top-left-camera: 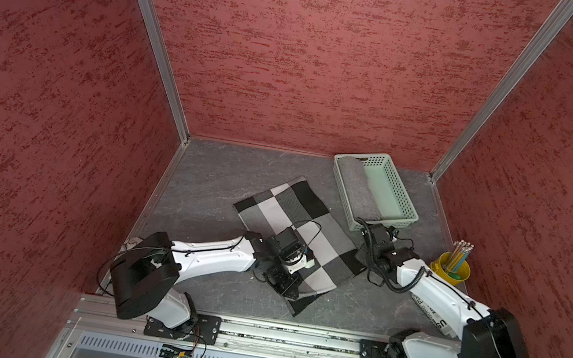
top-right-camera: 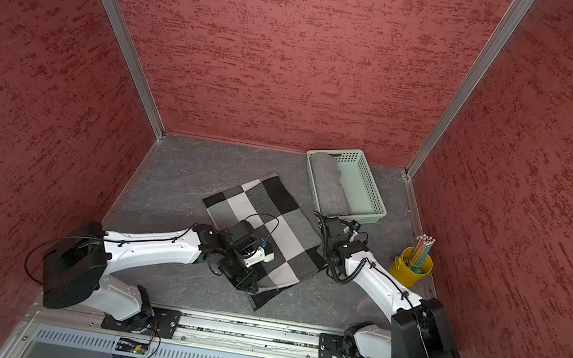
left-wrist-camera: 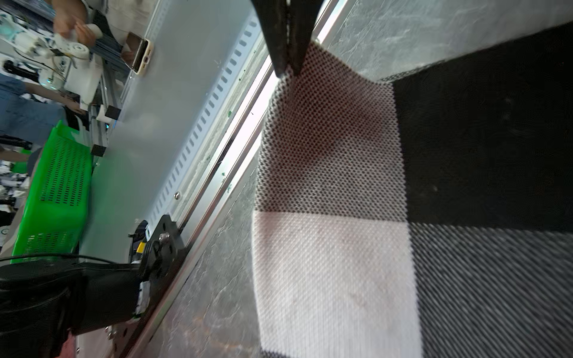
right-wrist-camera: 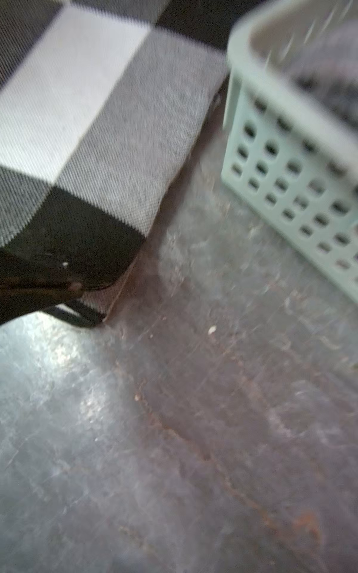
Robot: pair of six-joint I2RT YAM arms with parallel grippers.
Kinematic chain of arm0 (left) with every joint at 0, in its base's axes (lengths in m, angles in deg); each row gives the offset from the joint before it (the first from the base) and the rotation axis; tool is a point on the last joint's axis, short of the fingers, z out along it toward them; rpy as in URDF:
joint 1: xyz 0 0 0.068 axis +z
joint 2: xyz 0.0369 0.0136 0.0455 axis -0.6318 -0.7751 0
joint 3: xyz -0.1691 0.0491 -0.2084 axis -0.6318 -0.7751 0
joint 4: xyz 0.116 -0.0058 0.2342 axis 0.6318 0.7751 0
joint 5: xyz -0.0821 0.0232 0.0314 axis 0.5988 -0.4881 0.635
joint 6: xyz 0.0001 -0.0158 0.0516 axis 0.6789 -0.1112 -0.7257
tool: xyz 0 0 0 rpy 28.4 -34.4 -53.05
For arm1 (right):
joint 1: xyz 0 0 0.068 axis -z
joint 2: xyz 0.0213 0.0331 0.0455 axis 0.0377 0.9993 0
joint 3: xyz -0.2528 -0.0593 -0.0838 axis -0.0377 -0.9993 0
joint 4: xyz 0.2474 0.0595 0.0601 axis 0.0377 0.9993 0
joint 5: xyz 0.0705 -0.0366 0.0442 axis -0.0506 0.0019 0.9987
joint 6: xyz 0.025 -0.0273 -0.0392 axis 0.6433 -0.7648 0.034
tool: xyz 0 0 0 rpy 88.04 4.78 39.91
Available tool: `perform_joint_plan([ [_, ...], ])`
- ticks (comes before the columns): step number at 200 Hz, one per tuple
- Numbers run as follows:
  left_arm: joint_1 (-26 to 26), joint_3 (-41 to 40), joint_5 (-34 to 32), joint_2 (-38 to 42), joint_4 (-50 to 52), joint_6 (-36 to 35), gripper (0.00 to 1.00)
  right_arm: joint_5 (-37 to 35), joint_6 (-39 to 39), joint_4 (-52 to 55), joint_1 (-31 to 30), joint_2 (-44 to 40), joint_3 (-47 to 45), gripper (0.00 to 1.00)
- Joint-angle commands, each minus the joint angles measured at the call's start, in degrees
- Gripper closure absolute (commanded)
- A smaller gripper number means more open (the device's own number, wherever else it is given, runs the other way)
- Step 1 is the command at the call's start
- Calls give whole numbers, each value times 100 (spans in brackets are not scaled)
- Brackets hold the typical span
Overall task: Roll up the scarf and place it into the basket
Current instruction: Adjust the scarf at the center of the board.
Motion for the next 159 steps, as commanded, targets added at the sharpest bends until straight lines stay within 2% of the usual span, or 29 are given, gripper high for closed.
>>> perform_joint_plan([
  [1, 14, 90, 508, 9, -488, 50, 100, -12, 213, -524, 45, 80, 1, 100],
  [13, 34, 115, 582, -34, -440, 3, 100, -18, 233, -565, 45, 130, -47, 100],
  [28, 43, 169, 623, -179, -296, -82, 82, -38, 225, -585, 47, 219, -75, 100],
  [37, 44, 201, 691, -290, -252, -92, 65, -30, 204, -585, 45, 290, -67, 85],
  [48, 35, 193, 872, -383, -274, -77, 49, 5, 167, -565, 45, 382, -43, 74],
  [62, 63, 190, 950, -338, -276, -32, 45, -39, 105, -415, 45, 409, 20, 63],
  [75, 258, 288, 921, -178, -162, -3, 45, -89, 29, -249, 45, 305, 88, 58],
  [96, 971, 508, 575, 205, -138, 189, 41, -95, -134, 63, 49, 10, 253, 56],
  [120, 2025, 1083, -865, 365, 131, 257, 38, -132, -197, 441, -39, -287, 461, 54],
  [134, 2629, 1472, -1645, 191, 346, 351, 29, -115, -128, 579, -201, -400, 541, 55],
  [159, 3725, 2044, -2197, -420, 227, 251, 23, -55, 173, 584, -743, -341, 611, 60],
])
